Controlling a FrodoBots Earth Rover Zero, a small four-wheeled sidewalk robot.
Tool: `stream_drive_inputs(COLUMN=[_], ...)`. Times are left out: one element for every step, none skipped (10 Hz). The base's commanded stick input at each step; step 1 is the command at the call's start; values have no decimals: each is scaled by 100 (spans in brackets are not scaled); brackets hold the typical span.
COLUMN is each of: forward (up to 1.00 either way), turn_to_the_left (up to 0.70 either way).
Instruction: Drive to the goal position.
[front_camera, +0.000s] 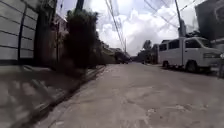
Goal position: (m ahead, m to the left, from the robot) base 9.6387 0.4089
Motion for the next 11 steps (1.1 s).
stream_drive_inputs(forward=[100,100,100,100,100,100,100,100,100,100,100], turn_to_the_left=[0,0,0,0,0,0,0,0,0,0,-2])
